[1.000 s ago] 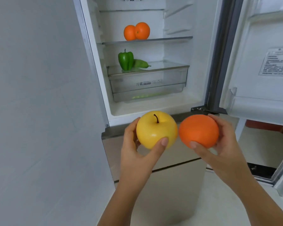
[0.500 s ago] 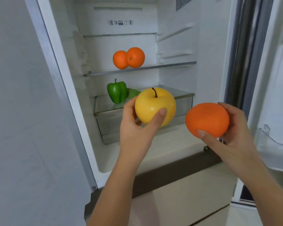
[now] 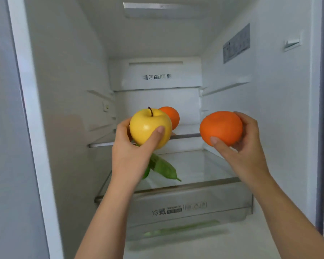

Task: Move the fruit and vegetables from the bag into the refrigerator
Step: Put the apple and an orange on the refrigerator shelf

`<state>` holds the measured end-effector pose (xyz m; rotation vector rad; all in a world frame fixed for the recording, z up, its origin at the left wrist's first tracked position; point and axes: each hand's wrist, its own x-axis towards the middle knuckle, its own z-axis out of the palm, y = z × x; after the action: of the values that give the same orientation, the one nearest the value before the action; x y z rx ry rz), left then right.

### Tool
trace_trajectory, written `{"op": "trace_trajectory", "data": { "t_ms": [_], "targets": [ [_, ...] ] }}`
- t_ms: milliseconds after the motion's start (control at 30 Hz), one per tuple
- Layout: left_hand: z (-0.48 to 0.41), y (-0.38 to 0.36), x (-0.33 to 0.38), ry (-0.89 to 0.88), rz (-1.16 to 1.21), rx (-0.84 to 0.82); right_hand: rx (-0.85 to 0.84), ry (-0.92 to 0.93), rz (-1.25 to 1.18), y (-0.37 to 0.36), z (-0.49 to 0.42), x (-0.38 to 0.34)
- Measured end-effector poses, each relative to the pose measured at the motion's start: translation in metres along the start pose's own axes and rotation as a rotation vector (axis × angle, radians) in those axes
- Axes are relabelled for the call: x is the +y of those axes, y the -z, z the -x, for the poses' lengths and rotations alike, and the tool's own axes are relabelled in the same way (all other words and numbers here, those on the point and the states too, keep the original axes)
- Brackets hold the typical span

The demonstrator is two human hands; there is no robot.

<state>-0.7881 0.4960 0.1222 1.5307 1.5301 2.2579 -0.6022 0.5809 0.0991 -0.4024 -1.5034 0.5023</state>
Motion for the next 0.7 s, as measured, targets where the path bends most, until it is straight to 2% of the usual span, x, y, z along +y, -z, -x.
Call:
{"op": "trace_trajectory", "data": {
  "t_ms": [267, 400, 533, 700],
  "targets": [
    [-0.079, -0.004, -0.014, 0.029, -0.181, 0.116, -0.072, 0.083, -0.026, -0.023, -0.087, 0.032],
    [-0.103, -0.005, -0.024, 0.050, -0.256, 0.064, -0.127, -0.006, 0.041, -0.030, -0.116, 0.052],
    [-0.121, -0.004, -0.027, 0.073, -0.314, 0.025, -0.349, -0.139, 0.202, -0.033, -0.141, 0.060],
    [-0.135, 0.004, -0.040, 0.242, -0.262, -0.081, -0.435, -0.278, 0.289, -0.039, -0.153, 0.073]
  ]
}}
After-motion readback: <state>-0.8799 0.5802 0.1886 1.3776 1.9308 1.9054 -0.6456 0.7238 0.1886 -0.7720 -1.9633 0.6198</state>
